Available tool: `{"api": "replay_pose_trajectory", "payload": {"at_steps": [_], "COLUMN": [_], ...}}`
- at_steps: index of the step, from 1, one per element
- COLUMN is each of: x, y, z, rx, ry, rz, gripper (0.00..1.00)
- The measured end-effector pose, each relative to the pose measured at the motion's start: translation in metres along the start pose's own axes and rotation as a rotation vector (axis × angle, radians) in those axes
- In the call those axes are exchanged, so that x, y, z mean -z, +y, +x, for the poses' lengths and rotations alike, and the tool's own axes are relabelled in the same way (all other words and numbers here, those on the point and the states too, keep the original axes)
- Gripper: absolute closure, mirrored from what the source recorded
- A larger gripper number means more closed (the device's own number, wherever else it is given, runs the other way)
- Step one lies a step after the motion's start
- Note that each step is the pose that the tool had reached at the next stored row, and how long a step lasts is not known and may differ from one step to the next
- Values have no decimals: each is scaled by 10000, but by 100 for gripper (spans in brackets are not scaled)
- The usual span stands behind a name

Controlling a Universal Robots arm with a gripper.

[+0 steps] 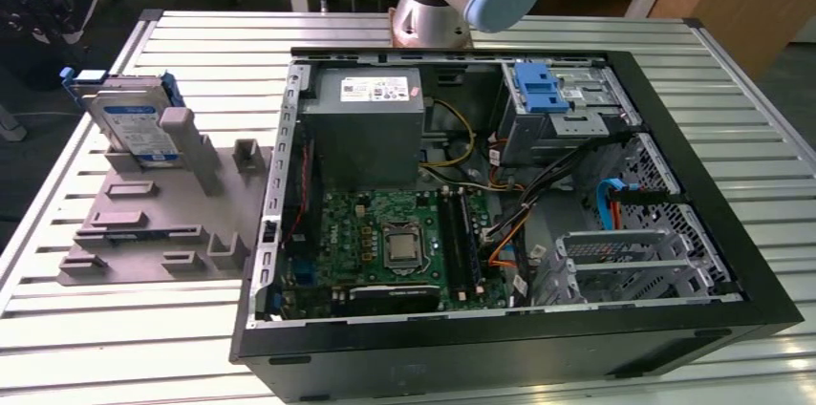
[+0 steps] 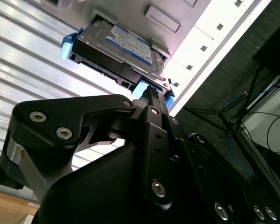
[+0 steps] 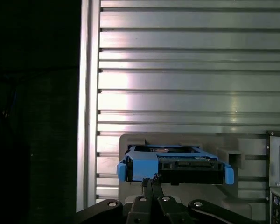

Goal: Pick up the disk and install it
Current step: 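Pick up the disk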

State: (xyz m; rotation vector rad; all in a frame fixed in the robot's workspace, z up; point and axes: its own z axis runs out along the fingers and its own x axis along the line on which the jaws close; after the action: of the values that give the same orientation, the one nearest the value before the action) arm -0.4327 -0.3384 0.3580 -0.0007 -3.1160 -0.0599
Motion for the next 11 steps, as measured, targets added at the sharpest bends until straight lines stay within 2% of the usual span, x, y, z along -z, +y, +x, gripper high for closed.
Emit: {"api": "replay_pose_trajectory", "payload": {"at_steps": [11], "x": [0], "y": [0], "z": [0], "rx": [64], "ry": [3], "rz": [2], "gripper": [89]}}
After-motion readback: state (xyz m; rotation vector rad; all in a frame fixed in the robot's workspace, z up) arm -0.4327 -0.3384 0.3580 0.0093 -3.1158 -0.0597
